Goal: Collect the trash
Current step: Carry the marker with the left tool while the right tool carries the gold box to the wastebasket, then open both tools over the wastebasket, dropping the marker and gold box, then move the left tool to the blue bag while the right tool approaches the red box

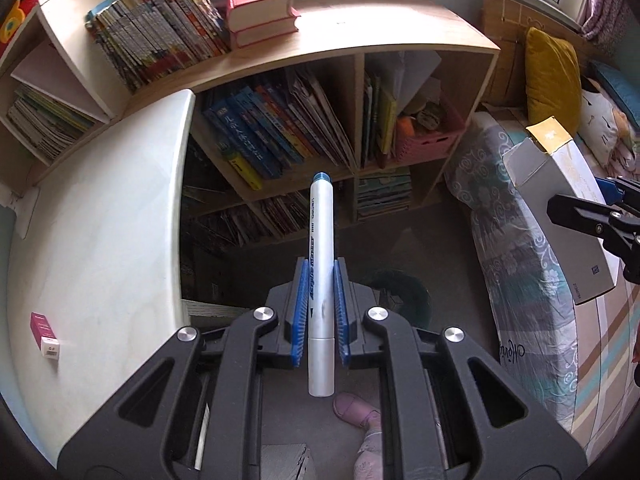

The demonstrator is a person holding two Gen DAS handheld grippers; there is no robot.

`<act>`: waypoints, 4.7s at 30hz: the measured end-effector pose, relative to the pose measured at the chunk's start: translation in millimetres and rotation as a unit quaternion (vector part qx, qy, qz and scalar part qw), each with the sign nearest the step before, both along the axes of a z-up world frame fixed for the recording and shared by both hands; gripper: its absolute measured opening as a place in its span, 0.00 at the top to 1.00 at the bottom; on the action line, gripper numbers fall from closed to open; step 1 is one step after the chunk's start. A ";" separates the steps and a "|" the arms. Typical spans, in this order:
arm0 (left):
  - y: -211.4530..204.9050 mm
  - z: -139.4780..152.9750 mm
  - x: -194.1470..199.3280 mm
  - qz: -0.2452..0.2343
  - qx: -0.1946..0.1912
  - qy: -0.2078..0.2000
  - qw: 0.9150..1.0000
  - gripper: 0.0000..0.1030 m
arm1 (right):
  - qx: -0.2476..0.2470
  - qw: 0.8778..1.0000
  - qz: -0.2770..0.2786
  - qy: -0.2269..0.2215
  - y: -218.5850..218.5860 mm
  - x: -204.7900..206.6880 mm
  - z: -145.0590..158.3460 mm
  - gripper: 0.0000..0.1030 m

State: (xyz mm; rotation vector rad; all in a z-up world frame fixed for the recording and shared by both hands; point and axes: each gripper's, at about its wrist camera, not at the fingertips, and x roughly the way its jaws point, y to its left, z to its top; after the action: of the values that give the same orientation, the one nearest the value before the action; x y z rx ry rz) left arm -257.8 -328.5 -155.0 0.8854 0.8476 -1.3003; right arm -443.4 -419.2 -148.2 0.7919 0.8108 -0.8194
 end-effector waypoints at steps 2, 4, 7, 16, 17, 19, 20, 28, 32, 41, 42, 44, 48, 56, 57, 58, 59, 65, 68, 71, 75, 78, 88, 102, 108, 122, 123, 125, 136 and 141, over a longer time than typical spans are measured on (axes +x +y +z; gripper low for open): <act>-2.4 -11.5 -10.1 -0.008 0.012 0.001 1.000 0.89 | 0.011 1.000 -0.004 0.002 1.4 -8.4 -11.5 0.42; -3.8 -24.5 -19.1 -0.015 0.026 0.004 1.000 0.89 | 0.023 1.000 -0.007 0.003 2.4 -14.5 -23.5 0.42; -4.6 -42.4 -29.0 -0.023 0.046 0.004 0.999 0.89 | 0.042 0.999 -0.009 0.004 2.6 -18.4 -42.4 0.42; -8.3 -102.2 -44.8 -0.045 0.088 0.007 0.995 0.89 | 0.087 0.996 -0.005 0.017 2.1 -18.2 -105.2 0.42; -9.1 -109.1 -45.8 -0.047 0.092 0.009 0.995 0.89 | 0.093 0.996 -0.007 0.018 2.4 -18.6 -113.3 0.42; -10.6 -125.9 -48.3 -0.051 0.102 0.015 0.993 0.89 | 0.102 0.995 -0.012 0.016 3.3 -21.0 -129.1 0.42; -11.5 -135.1 -50.0 -0.054 0.107 0.013 0.993 0.89 | 0.111 0.994 -0.015 0.016 3.4 -22.2 -138.8 0.42; -21.1 -201.4 -60.5 -0.073 0.146 0.015 0.987 0.89 | 0.179 0.982 -0.051 0.002 6.4 -33.8 -218.4 0.42; -24.4 -226.8 -61.4 -0.083 0.159 0.018 0.984 0.89 | 0.201 0.977 -0.064 -0.005 4.4 -34.6 -247.7 0.42; -27.2 -274.5 -67.2 -0.100 0.188 0.019 0.977 0.89 | 0.241 0.967 -0.080 -0.021 -9.2 -26.9 -294.0 0.39; -27.7 -279.1 -68.1 -0.101 0.192 0.018 0.976 0.88 | 0.249 0.965 -0.084 -0.025 -11.1 -27.1 -297.6 0.35; -29.1 -285.5 -68.7 -0.099 0.196 0.016 0.976 0.74 | 0.258 0.961 -0.093 -0.027 -14.4 -28.7 -302.0 0.25; -28.5 -288.6 -69.2 -0.095 0.196 0.013 0.976 0.50 | 0.255 0.961 -0.104 -0.025 -17.9 -36.9 -300.1 0.25; -19.2 -263.9 -63.8 -0.079 0.194 0.017 0.978 0.47 | 0.240 0.964 -0.114 -0.026 -17.4 -60.7 -271.9 0.25; -17.5 -256.9 -62.6 -0.074 0.189 0.020 0.979 0.47 | 0.235 0.965 -0.109 -0.024 -17.3 -61.0 -264.5 0.25; -14.8 -247.0 -60.8 -0.068 0.183 0.024 0.980 0.47 | 0.230 0.967 -0.102 -0.025 -17.9 -61.3 -256.4 0.25; -12.3 -237.8 -59.1 -0.064 0.179 0.027 0.981 0.47 | 0.225 0.969 -0.094 -0.027 -17.8 -60.4 -246.9 0.25; 4.4 -162.6 -41.9 -0.019 0.140 0.026 0.990 0.42 | 0.183 0.982 -0.024 -0.040 -21.7 -42.3 -174.0 0.25; 13.8 -121.2 -25.9 0.018 0.114 0.026 0.993 0.40 | 0.154 0.987 0.028 -0.045 -27.0 -22.1 -133.6 0.25; 28.1 -82.5 -8.6 0.061 0.090 0.022 0.994 0.36 | 0.132 0.986 0.086 -0.051 -29.2 5.7 -96.8 0.24; 56.6 -39.6 15.8 0.125 0.057 0.016 0.990 0.31 | 0.097 0.979 0.169 -0.063 -28.2 47.8 -53.7 0.16; 84.6 -16.3 39.2 0.176 0.040 0.013 0.983 0.30 | 0.083 0.968 0.227 -0.070 -23.3 80.8 -29.7 0.16; 171.7 27.6 136.3 0.299 0.014 -0.023 0.954 0.26 | 0.063 0.933 0.345 -0.077 34.5 177.4 13.6 0.15; 217.4 38.1 242.1 0.242 0.016 -0.044 0.969 0.25 | 0.074 0.942 0.320 -0.072 136.8 255.3 31.1 0.15; 225.5 35.4 265.5 0.227 0.004 -0.024 0.974 0.25 | 0.079 0.944 0.317 -0.050 156.5 282.6 25.5 0.15; 287.5 19.5 255.8 0.293 -0.001 0.035 0.955 0.25 | 0.012 0.873 0.487 0.010 154.1 421.9 45.1 0.15; 290.1 18.0 252.6 0.303 0.002 0.036 0.952 0.25 | 0.013 0.867 0.499 0.011 152.2 432.3 43.3 0.15; 293.4 15.5 246.8 0.326 0.005 0.045 0.944 0.25 | 0.014 0.852 0.523 0.013 147.6 454.5 38.2 0.15; 291.4 -1.0 224.4 0.553 0.006 0.103 0.827 0.25 | 0.033 0.736 0.676 0.017 143.4 543.5 14.9 0.15; 301.8 7.3 212.2 0.619 -0.005 0.110 0.777 0.25 | 0.038 0.709 0.704 0.018 145.0 558.4 14.1 0.15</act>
State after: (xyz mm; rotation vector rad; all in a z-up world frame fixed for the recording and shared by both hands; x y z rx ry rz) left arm -45.6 -26.7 -147.7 0.0112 1.2715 -0.2083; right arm 114.9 -274.2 -134.1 0.0386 1.1827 0.6018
